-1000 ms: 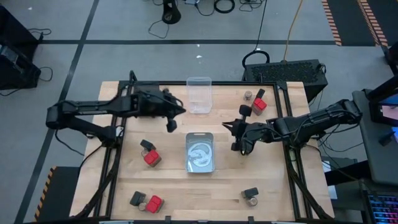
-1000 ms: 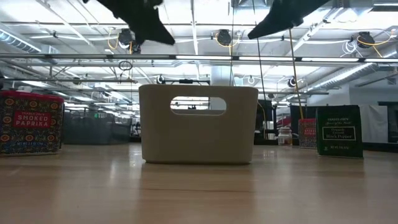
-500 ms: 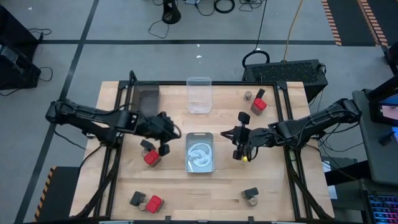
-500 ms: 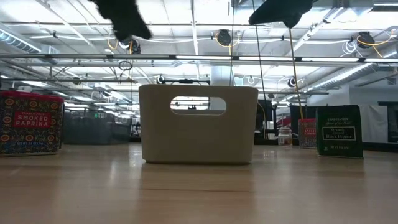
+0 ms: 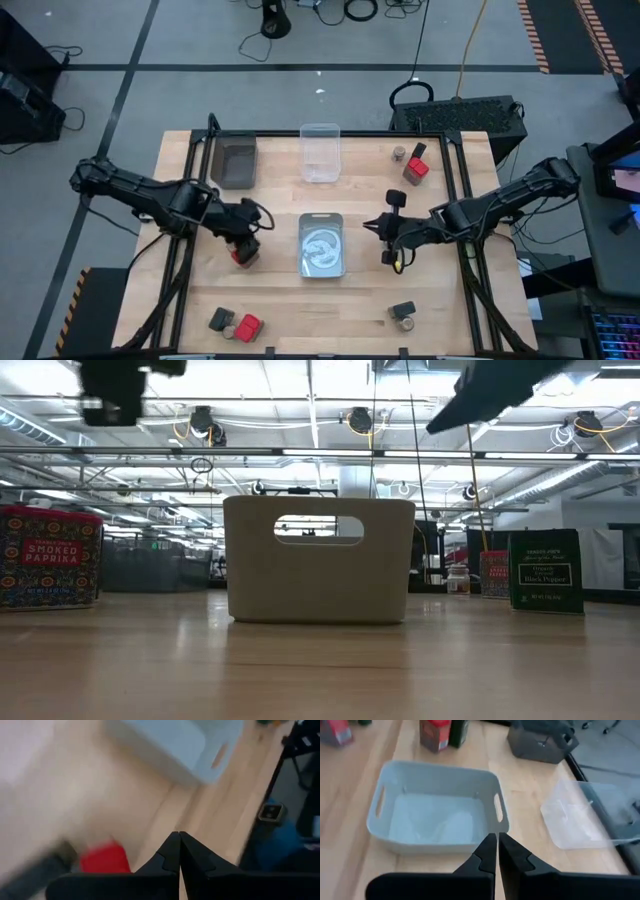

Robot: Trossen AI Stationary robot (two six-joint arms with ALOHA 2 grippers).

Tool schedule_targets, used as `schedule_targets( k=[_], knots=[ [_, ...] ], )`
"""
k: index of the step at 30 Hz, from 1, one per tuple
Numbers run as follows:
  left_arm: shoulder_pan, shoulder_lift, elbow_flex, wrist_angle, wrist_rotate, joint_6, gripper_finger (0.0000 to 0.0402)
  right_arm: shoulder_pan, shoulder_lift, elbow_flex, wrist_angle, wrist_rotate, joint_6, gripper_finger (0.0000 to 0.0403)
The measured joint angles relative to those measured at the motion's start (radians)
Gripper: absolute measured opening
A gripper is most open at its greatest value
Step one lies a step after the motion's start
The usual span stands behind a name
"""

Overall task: Sort spices by type
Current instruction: Put the red seasoning can into the black transparent bin

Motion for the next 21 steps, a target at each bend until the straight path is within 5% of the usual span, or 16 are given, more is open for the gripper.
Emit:
schedule_targets(
  k=[5,11,21],
  knots=[
    [-0.059,0.013,0.0,-0.067,0.009,-0.068,0.0008,-0.004,-0.004,0.065,0.016,0.005,-0.149,0.0],
    [-0.164,0.015,0.049,-0.11,-0.026,-0.097,0.0008,-0.004,-0.006,0.194,0.023,-0.005,-0.115,0.0],
    [-0.252,0.026,0.164,-0.242,-0.25,-0.17,0.0008,-0.017,0.023,0.178,-0.046,-0.009,-0.117,0.0]
  ],
)
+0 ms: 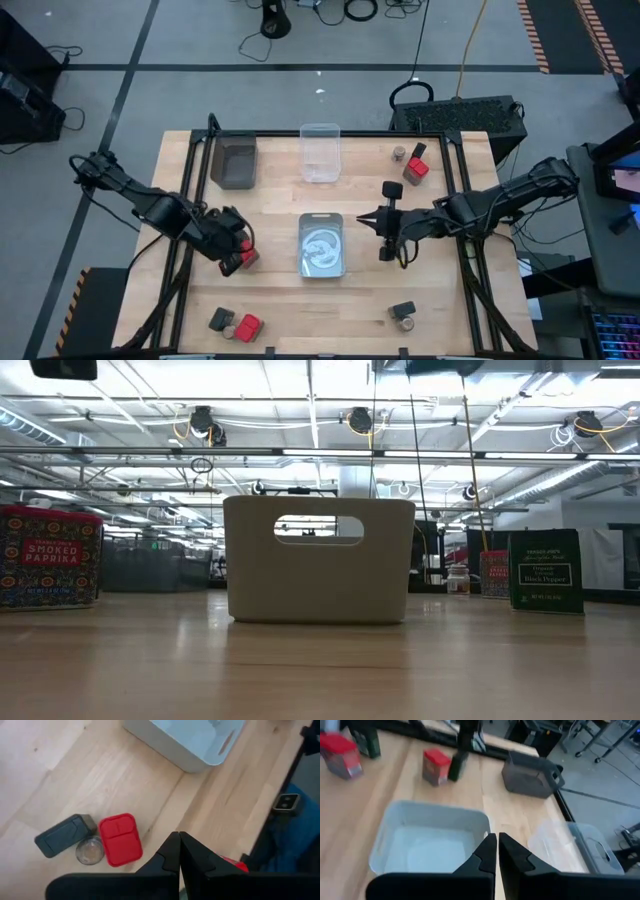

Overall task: Sort spices by type
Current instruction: Put the red seasoning can into the black transparent bin

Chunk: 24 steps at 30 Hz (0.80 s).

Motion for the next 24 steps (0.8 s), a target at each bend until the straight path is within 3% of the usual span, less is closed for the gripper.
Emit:
schedule_targets(
  k=[14,18,24],
  knots=[
    [0.002,0.162,0.0,-0.001,0.019,0.037,0.0013,0.004,0.005,0.0,-0.03,0.0,0.013,0.0],
    [0.011,0.207,0.0,-0.007,0.051,0.04,0.005,0.004,0.005,0.0,-0.017,0.0,0.013,0.0],
    [0.045,0.248,-0.001,-0.046,0.096,0.04,0.0141,0.004,0.004,0.0,0.002,0.0,0.014,0.0]
  ],
)
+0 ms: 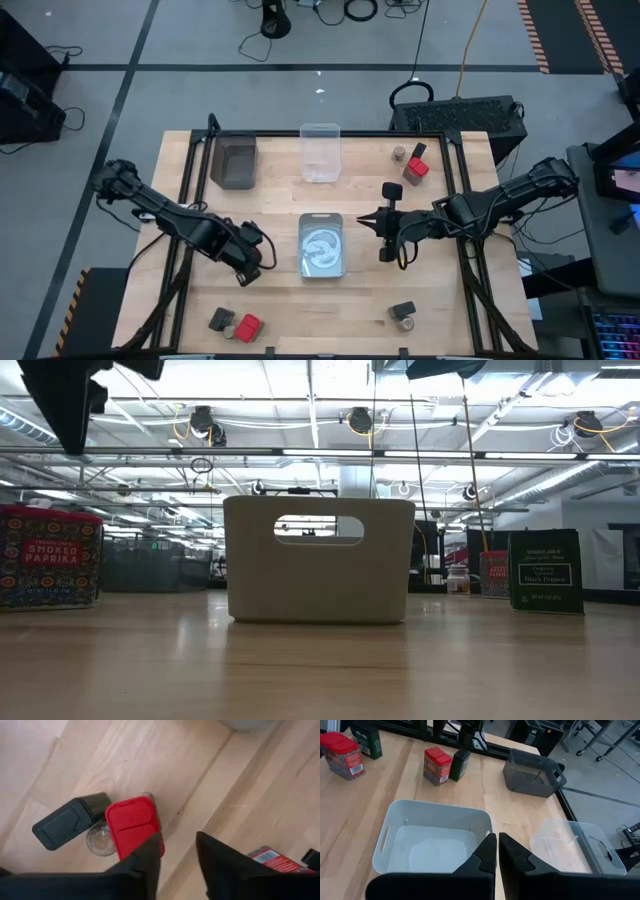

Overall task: Sort spices by type
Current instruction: Put the red seasoning can into the black transparent bin

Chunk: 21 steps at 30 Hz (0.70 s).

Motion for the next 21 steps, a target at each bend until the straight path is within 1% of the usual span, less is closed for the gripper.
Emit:
schedule_targets(
  k=[5,7,9,13,16,21],
  knots=[
    [0.045,0.01,0.0,-0.033,0.07,0.0,0.0209,0.0,0.0,0.0,-0.001,0.0,0.016,0.0],
    [0.061,0.01,0.0,-0.061,0.079,0.0,0.0229,0.0,0.0,0.0,-0.003,0.0,0.024,0.0],
    [0.072,0.01,0.0,-0.077,0.066,0.003,0.0245,0.0,0.0,0.0,-0.006,0.0,0.026,0.0],
    [0.077,0.01,-0.005,-0.109,0.028,0.007,0.0266,0.0,0.003,0.0,-0.016,0.0,0.036,0.0],
    [0.077,0.02,-0.005,-0.115,0.032,0.009,0.0273,0.0,0.003,0.0,-0.025,0.0,0.052,0.0],
    [0.076,0.038,-0.005,-0.109,0.057,0.03,0.0274,0.0,0.003,0.0,-0.027,0.0,0.053,0.0]
  ],
)
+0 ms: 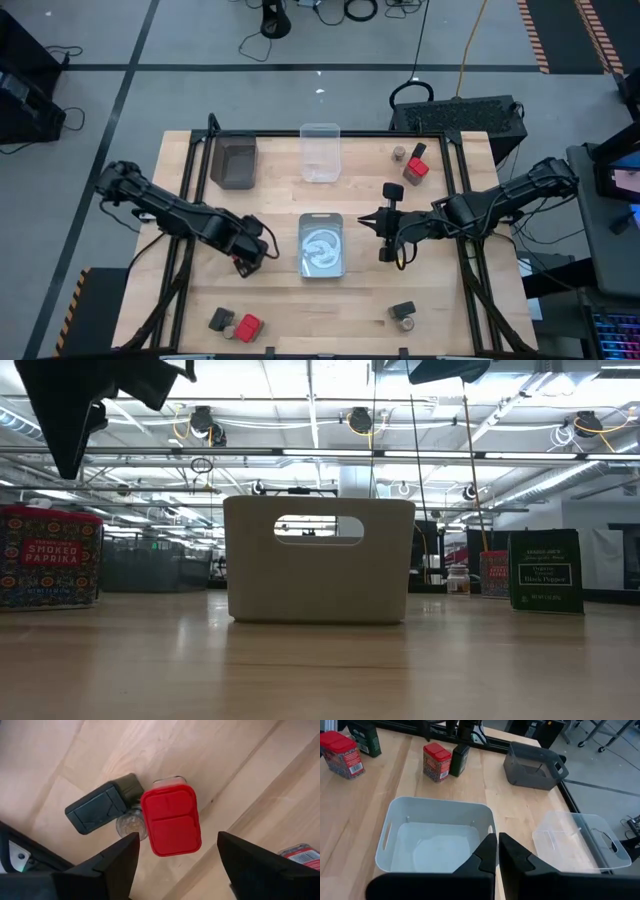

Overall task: Sort spices by type
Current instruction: Put the red seasoning can into the black transparent bin

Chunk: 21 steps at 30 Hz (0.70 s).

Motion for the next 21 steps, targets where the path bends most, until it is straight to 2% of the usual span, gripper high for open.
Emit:
schedule_targets(
  k=[21],
  knots=[
    [0.012,0.086,0.0,-0.002,-0.025,0.029,0.0274,0.0,0.001,0.0,-0.012,-0.002,0.019,0.0]
  ],
)
